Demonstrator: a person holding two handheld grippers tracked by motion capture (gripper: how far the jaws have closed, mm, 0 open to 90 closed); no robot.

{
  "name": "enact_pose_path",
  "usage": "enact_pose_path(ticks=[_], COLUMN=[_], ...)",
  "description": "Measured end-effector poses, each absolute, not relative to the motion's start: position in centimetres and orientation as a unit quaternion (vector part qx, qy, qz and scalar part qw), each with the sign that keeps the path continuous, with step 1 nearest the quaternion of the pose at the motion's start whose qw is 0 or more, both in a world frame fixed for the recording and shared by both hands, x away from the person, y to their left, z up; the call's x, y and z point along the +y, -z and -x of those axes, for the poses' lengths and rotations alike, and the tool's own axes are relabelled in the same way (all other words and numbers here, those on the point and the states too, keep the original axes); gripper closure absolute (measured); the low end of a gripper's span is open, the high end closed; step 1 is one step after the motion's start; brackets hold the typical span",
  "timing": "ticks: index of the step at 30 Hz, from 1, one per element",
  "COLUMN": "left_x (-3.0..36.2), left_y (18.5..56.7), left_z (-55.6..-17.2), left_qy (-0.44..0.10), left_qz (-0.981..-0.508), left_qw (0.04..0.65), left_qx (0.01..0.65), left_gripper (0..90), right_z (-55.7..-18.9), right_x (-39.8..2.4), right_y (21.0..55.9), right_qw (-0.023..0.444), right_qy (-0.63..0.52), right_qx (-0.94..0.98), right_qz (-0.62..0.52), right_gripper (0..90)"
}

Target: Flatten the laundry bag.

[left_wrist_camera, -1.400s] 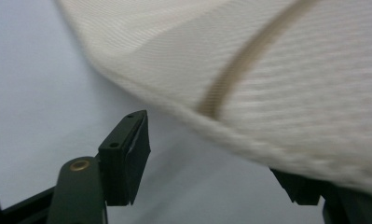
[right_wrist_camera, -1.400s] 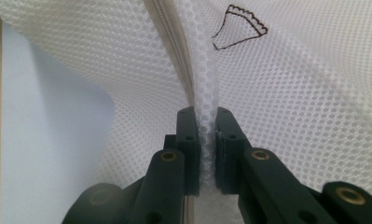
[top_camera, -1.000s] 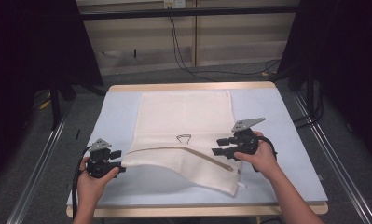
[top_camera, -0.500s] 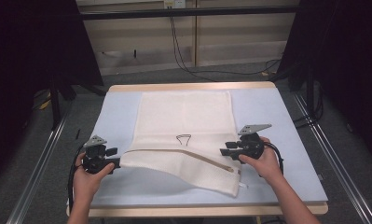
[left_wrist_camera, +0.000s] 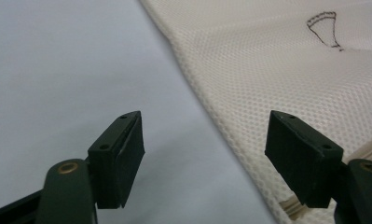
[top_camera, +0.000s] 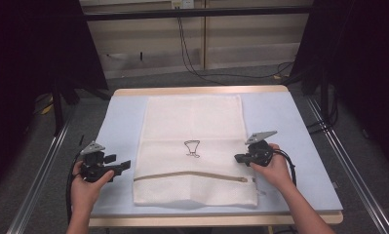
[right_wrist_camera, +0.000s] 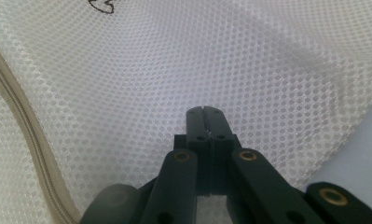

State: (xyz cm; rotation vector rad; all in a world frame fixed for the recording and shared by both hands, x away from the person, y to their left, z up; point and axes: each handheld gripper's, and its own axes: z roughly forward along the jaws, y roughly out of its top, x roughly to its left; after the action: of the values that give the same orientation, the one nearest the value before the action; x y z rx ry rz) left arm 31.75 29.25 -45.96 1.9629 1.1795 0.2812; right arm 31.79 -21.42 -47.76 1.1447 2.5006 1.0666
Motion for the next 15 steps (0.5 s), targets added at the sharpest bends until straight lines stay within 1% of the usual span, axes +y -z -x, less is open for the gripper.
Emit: enact_pose_path(ticks=[2,5,8,10,11,12,13,14,15], left_x=[28.3,27.1,26.6,26.3,26.2,26.1,25.9,25.8,25.6], left_y=[46.1,46.5,47.1,47.5,47.5,47.4,47.3,47.3,47.3], left_z=[-31.8,-31.9,-31.9,-31.8,-31.8,-31.7,-31.6,-31.4,-31.3], left_qy=[-0.095,-0.087,-0.077,-0.075,-0.080,-0.080,-0.081,-0.084,-0.087], left_qz=[-0.784,-0.789,-0.792,-0.795,-0.801,-0.801,-0.805,-0.808,-0.806], left_qw=[0.409,0.400,0.384,0.371,0.364,0.362,0.359,0.352,0.351], left_qx=[0.457,0.458,0.469,0.474,0.468,0.470,0.465,0.464,0.469], left_gripper=[27.1,27.1,29.6,32.0,33.2,35.5,40.4,48.0,52.9], right_z=[-31.6,-31.2,-31.0,-30.7,-30.5,-30.2,-30.0,-29.6,-29.4], right_x=[-21.4,-21.4,-21.7,-22.0,-22.1,-22.1,-22.2,-22.2,-22.3], right_y=[47.6,47.3,47.0,47.0,47.0,47.0,47.1,47.1,47.2], right_qw=[0.100,0.108,0.113,0.114,0.122,0.131,0.141,0.133,0.129], right_qy=[-0.361,-0.367,-0.376,-0.372,-0.364,-0.353,-0.347,-0.354,-0.357], right_qx=[0.842,0.837,0.827,0.825,0.826,0.828,0.833,0.831,0.829], right_qz=[-0.388,-0.391,-0.402,-0.410,-0.413,-0.415,-0.407,-0.407,-0.411], right_gripper=[84.1,79.8,71.6,67.8,65.2,62.9,61.9,60.1,58.6])
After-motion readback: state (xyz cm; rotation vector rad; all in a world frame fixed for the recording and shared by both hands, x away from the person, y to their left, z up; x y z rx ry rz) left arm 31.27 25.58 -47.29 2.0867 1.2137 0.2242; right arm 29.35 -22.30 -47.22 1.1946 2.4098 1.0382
